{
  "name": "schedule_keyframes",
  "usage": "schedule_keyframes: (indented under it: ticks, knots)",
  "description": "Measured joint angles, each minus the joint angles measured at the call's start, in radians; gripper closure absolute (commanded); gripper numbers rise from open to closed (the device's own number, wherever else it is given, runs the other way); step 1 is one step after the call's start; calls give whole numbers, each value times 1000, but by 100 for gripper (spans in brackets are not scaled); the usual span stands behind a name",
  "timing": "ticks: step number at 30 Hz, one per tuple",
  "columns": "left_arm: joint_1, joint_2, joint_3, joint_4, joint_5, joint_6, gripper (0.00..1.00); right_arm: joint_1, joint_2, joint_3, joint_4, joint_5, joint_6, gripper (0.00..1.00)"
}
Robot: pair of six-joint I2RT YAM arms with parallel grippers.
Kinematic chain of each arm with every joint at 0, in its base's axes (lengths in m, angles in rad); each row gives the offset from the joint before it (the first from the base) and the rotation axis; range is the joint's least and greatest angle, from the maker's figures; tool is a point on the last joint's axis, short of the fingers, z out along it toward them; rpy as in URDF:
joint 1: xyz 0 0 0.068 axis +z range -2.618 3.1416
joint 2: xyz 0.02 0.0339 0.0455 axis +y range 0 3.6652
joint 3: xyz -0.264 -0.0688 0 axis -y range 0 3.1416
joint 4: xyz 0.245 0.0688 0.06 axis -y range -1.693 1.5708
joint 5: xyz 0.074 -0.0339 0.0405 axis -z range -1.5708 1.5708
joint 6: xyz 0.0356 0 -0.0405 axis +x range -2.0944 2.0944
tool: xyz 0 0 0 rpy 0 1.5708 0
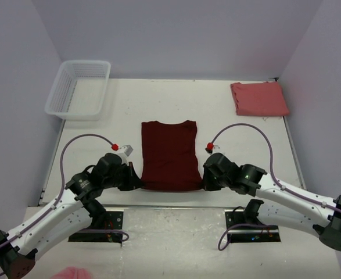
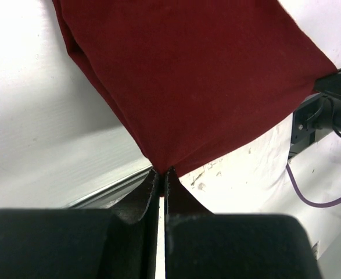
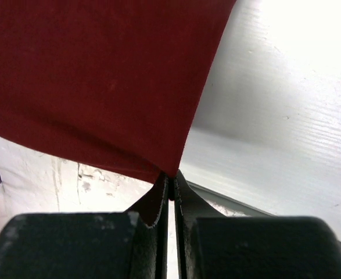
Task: Fold and stack the t-shirts
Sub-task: Fold the long partially folded tshirt into a neat square
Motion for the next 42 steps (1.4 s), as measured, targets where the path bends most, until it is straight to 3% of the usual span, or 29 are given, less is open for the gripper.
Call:
schedule_keyframes:
  ticks: [5, 13, 21, 32, 38, 40, 42]
  knots:
    - [0, 77, 83, -15, -43, 21, 100, -1, 92, 117, -47, 68, -8, 100]
    - [61, 370, 293, 6, -127, 133, 100, -112, 341, 396, -74, 140, -122, 100]
    - [256, 609, 451, 79, -108, 258, 100, -236, 505, 551, -65, 111, -224, 100]
    - [298, 953, 745, 102, -123, 344, 100, -396, 755, 798, -64, 50, -333, 100]
    - [325, 1188, 997, 97, -141, 373, 100, -473, 919, 945, -66, -5, -381, 100]
    - [340, 1259, 1050, 95, -143, 377, 100, -500, 989, 1001, -67, -37, -397, 95]
    - [352, 1327, 1091, 96, -146, 380, 96, -528, 1080, 1086, -78, -59, -418, 81]
